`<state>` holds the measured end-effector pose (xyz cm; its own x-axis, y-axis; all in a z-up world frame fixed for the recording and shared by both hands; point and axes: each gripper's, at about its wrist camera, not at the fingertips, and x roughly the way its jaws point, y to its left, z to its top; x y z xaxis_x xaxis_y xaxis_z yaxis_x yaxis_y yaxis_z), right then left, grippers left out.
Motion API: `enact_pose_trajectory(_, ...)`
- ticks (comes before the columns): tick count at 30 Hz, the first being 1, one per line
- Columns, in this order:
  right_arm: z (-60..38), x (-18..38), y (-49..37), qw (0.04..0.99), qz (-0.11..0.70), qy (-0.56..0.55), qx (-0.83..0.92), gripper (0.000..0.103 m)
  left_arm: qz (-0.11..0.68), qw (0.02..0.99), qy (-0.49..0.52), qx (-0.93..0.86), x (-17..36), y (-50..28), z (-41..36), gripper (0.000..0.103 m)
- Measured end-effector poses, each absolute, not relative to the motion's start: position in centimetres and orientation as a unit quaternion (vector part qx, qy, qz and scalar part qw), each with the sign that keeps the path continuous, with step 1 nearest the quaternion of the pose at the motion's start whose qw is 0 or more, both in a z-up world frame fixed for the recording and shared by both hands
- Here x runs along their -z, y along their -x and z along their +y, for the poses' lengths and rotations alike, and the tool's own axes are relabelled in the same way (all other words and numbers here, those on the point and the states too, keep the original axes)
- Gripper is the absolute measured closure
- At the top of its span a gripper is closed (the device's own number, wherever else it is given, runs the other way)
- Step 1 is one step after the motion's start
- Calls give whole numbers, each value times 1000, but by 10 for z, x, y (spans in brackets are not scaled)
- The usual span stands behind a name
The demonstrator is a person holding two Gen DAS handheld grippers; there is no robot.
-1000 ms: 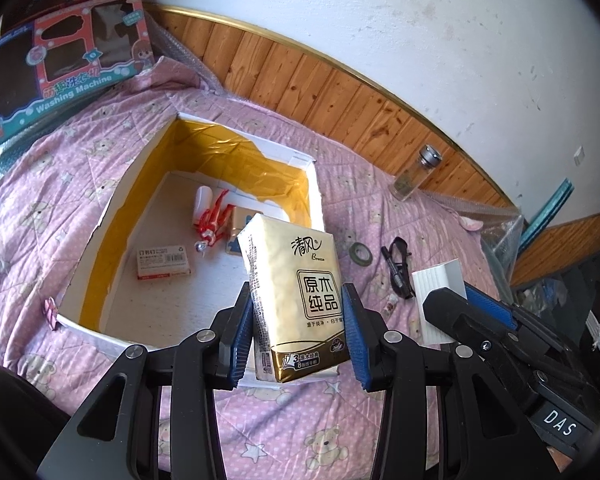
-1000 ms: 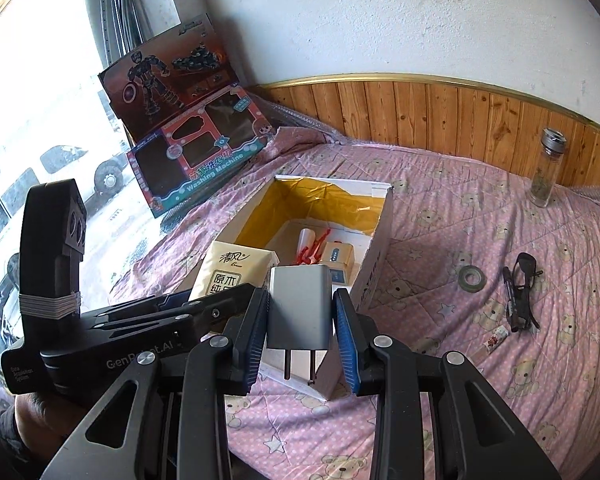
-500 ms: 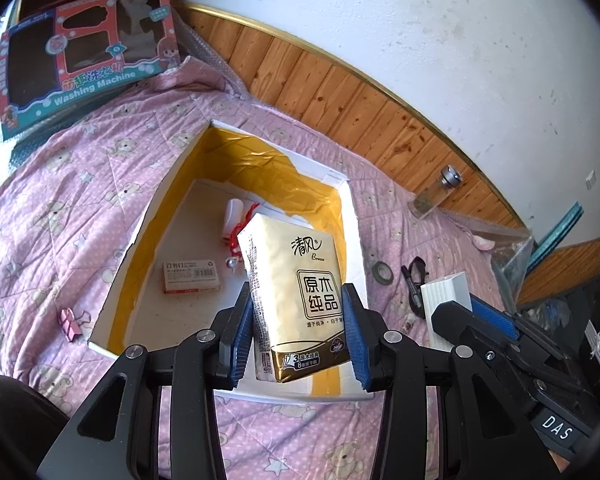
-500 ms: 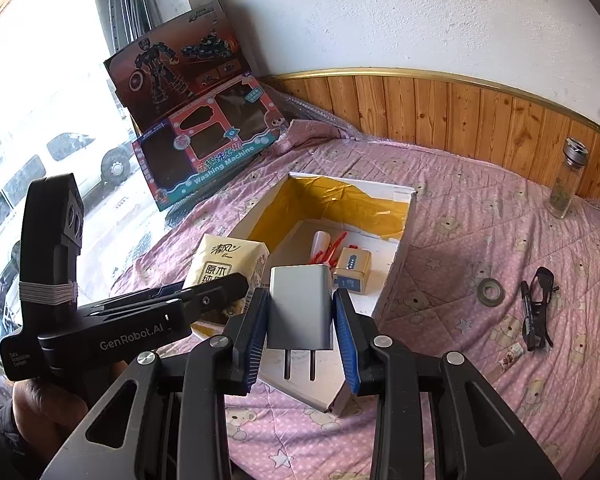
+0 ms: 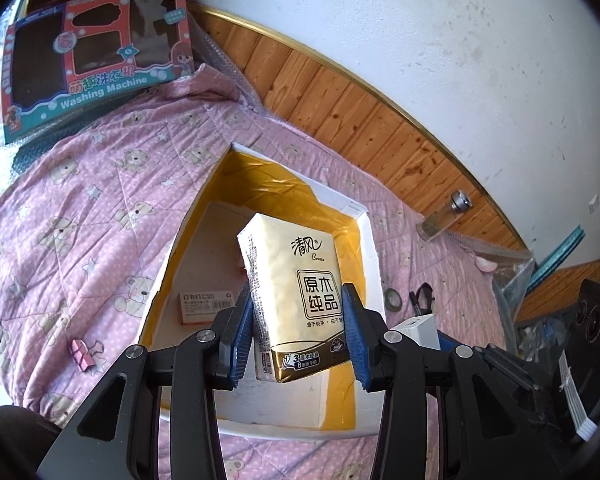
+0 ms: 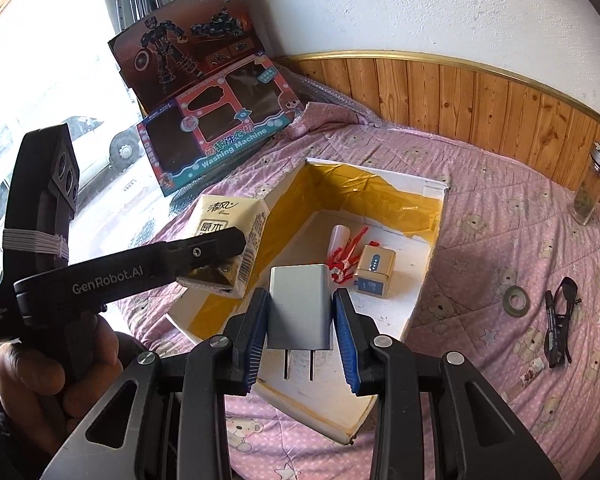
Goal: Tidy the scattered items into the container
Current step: 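Carry the tissue pack and white charger with both tools over the white box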
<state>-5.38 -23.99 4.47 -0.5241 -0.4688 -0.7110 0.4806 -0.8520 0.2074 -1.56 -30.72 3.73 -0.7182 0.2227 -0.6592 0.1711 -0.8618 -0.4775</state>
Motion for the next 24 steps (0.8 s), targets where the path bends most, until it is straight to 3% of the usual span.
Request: enact_pose_trajectory(24, -236, -18, 121, 252, 12, -445, 859, 69, -274, 62, 456, -845, 16, 23, -278, 60)
